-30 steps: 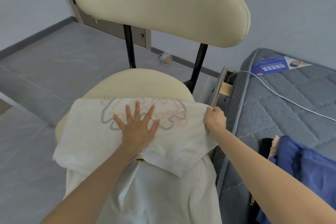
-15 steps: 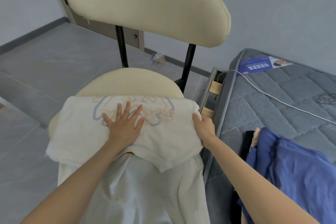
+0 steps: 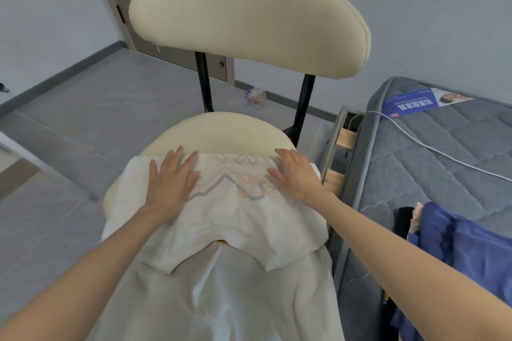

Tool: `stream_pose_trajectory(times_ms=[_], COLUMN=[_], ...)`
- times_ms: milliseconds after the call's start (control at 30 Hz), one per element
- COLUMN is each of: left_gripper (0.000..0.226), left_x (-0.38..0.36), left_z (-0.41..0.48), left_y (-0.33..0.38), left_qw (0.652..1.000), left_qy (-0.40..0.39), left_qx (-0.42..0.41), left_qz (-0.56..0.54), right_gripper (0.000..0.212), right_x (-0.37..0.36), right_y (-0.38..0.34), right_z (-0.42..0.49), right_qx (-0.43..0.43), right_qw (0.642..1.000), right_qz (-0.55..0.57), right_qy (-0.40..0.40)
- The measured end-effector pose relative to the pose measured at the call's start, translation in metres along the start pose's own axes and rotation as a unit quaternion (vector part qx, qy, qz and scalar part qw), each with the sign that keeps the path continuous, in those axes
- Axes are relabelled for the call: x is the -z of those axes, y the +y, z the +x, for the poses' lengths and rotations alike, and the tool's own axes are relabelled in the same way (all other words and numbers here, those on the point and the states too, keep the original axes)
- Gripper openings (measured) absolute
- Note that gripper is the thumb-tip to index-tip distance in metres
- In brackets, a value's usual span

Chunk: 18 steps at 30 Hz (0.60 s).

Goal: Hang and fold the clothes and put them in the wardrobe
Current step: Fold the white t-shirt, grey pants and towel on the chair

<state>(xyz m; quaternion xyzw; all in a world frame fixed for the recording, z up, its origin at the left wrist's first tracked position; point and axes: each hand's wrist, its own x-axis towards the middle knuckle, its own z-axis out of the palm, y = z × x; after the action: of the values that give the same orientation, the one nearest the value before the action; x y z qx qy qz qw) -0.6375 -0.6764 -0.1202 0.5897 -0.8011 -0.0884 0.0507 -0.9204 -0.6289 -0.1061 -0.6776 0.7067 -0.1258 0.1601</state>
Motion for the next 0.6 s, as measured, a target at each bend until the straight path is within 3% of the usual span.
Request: stream_pose_trajectory(times_ms=[100, 233, 433, 600], left_gripper=[0.064, 0.068, 0.062, 0.046], left_x=[0.007, 0.004, -0.018, -0.018], left_z=[0.017, 0.026, 0.033, 0.035], left_y=[-0.023, -0.05, -0.071, -0.069], left_qw=[0.995, 0.987, 0.991, 0.969], left_qy=[-0.06, -0.067, 0.078, 0.17], left_qx=[0.03, 0.038, -0.076, -0.13], left_qz=[0.079, 0.144, 0.076, 0.126], right_gripper=[0.069, 0.062, 0.05, 0.045], right_x=[-0.011, -0.029, -0.042, -0.028], right_y=[0.004, 0.014, 0.015, 0.006], right_z=[0.023, 0.031, 0.038, 0.043], right_qx=[0.005, 0.013, 0.029, 0.077], right_qw=[0.997, 0.99, 0.98, 0.975], right_qz=[-0.059, -0.141, -0.191, -0.209], right_qy=[-0.044, 0.0, 0.045, 0.024])
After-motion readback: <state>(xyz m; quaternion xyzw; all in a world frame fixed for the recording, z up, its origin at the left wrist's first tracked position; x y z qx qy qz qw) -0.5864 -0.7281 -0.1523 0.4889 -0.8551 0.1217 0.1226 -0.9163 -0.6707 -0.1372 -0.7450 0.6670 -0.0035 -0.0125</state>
